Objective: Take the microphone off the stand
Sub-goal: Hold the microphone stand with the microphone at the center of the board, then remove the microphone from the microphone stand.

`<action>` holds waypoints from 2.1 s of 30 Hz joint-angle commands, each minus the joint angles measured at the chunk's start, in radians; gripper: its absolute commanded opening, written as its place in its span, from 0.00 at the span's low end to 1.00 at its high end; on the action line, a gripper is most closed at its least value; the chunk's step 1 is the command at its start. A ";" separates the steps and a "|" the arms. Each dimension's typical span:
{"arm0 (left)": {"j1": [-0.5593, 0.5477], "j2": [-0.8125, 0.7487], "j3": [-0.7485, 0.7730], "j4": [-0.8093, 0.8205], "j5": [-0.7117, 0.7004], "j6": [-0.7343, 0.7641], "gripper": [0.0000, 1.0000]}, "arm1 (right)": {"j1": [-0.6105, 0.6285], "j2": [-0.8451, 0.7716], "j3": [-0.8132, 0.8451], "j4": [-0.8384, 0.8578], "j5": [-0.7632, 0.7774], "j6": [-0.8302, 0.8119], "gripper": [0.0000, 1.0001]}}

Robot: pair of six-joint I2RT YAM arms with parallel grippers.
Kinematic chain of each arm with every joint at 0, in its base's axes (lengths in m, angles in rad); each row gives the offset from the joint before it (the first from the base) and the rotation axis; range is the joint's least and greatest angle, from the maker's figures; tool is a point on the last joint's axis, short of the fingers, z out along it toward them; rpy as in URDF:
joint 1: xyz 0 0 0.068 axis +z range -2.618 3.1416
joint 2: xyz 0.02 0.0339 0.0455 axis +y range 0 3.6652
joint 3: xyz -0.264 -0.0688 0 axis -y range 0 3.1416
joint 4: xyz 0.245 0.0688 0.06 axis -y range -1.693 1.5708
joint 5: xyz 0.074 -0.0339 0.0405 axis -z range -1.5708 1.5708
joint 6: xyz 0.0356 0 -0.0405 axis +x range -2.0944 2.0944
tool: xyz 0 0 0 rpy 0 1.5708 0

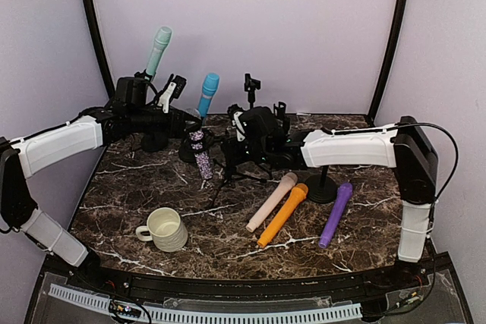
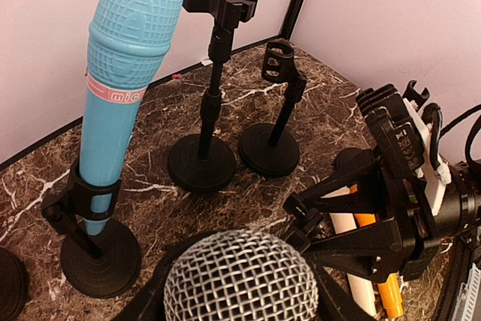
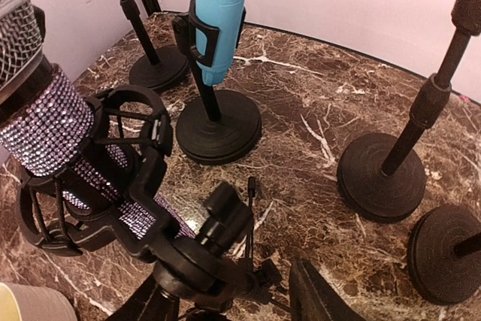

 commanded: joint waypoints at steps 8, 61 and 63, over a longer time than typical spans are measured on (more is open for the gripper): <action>-0.016 -0.017 0.020 0.003 -0.005 0.017 0.30 | 0.041 0.051 0.085 -0.080 0.114 -0.011 0.30; -0.077 0.068 0.325 -0.202 0.175 0.210 0.00 | 0.075 0.121 0.150 -0.179 0.195 -0.055 0.04; -0.079 0.064 0.327 -0.197 0.163 0.212 0.00 | 0.075 0.123 0.150 -0.183 0.195 -0.056 0.04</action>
